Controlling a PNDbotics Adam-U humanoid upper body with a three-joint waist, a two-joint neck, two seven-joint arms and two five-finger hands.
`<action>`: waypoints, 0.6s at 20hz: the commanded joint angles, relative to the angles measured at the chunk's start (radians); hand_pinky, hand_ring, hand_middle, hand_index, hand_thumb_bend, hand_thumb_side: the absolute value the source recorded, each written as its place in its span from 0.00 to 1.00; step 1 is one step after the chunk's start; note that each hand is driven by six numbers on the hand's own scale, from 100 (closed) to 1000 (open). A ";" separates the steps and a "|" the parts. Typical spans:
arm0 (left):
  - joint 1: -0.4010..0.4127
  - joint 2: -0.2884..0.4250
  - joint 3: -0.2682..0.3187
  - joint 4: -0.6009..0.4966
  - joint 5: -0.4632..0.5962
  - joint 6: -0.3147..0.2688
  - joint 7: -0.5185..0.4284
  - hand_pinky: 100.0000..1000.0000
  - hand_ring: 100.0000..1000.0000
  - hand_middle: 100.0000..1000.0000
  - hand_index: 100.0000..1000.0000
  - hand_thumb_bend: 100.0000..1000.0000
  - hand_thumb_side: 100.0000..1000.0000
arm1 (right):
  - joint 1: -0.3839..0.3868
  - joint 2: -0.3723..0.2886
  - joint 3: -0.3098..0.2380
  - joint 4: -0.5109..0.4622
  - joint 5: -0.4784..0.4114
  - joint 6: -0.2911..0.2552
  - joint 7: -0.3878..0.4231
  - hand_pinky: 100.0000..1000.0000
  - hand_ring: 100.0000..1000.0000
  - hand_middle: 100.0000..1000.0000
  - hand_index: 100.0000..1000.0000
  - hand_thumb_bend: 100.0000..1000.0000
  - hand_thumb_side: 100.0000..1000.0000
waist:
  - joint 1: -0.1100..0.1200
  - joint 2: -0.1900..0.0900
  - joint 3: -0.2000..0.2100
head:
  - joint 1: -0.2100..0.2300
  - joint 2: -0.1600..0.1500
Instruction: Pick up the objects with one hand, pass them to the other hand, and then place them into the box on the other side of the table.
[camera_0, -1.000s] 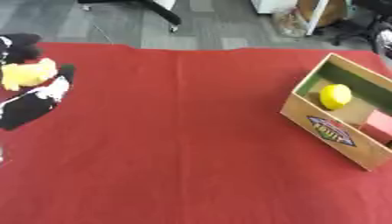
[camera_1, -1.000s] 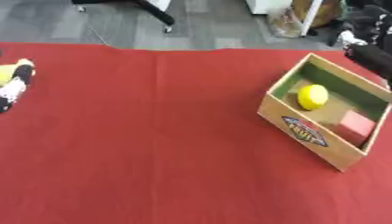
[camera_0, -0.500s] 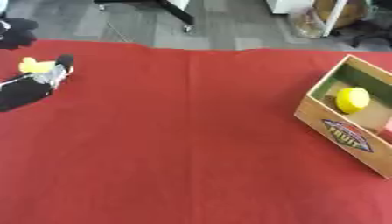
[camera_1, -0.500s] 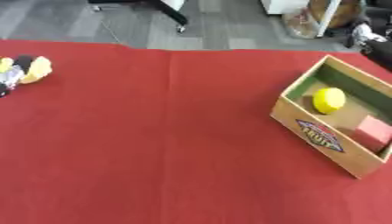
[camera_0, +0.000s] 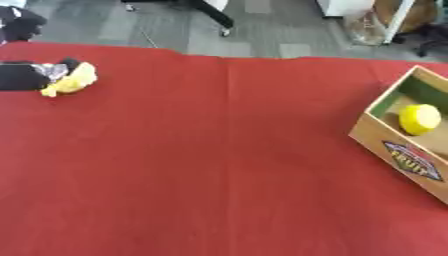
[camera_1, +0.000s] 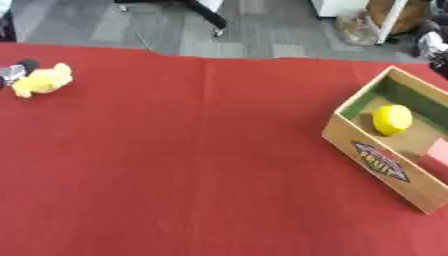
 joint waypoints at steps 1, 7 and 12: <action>-0.057 0.060 -0.005 0.058 -0.031 -0.017 -0.090 0.77 0.72 0.64 0.77 0.54 0.14 | -0.015 -0.028 -0.005 -0.018 0.009 -0.002 0.007 0.92 0.81 0.88 0.97 0.00 0.44 | 0.001 -0.009 -0.003 | 0.007 -0.022; -0.178 0.061 -0.036 0.195 -0.154 -0.044 -0.200 0.77 0.73 0.67 0.76 0.58 0.10 | -0.010 -0.028 -0.007 -0.032 0.008 -0.003 0.006 0.92 0.81 0.88 0.97 0.00 0.45 | -0.006 0.009 -0.012 | 0.018 -0.038; -0.271 0.047 -0.049 0.306 -0.274 -0.079 -0.304 0.77 0.75 0.71 0.76 0.68 0.11 | -0.007 -0.030 -0.005 -0.050 0.011 -0.003 0.005 0.92 0.81 0.88 0.96 0.00 0.45 | -0.009 0.027 -0.022 | 0.053 -0.051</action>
